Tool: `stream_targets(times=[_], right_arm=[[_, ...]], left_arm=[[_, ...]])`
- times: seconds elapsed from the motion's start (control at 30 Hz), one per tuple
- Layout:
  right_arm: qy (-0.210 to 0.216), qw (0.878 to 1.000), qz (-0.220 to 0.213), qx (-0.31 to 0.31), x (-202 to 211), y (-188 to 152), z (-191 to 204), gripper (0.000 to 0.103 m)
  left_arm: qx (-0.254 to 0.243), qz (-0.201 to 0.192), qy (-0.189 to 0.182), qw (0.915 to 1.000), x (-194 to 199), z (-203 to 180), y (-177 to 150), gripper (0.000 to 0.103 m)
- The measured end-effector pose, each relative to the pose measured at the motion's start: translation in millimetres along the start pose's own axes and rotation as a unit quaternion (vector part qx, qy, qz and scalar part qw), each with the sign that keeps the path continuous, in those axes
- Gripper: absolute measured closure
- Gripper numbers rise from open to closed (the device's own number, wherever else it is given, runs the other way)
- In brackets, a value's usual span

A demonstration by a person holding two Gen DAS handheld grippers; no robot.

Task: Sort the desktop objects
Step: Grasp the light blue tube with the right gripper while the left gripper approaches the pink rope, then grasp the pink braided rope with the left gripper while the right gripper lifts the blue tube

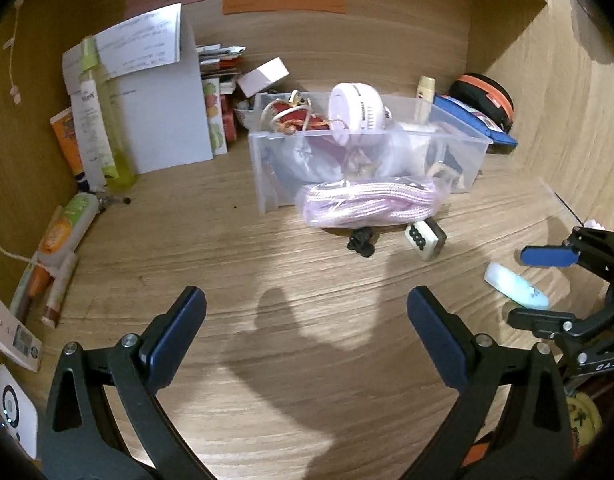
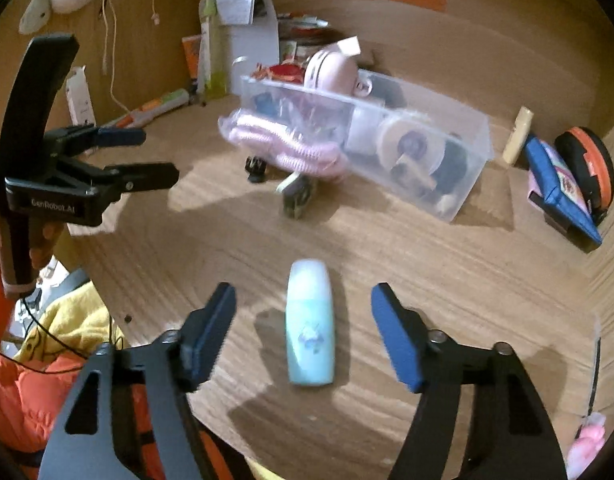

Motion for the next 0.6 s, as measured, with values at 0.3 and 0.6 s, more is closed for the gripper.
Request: stream_targets(times=[0.3, 0.6], right_arm=[[0.025, 1.000, 0.015, 0.007, -8, -2, -3, 0.079], [0.040, 0.999, 0.018, -0.016, -10, 5, -17, 0.080]], left_arm=[[-0.021, 0.009, -0.022, 0.9995, -22, -5, 21, 0.001], [-0.101, 0.018, -0.011, 0.9947, -43, -9, 46, 0.001]])
Point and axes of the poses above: each gripper's, at about its wrist camera, not at the fingertips, and x roughly against the way its jaws point, z to its left, y to its top, the point moved 8 cm from there along -x, roughly the way its jaws point, and after that the axes turned 2 degrees about -x, right-handed, at the moved point
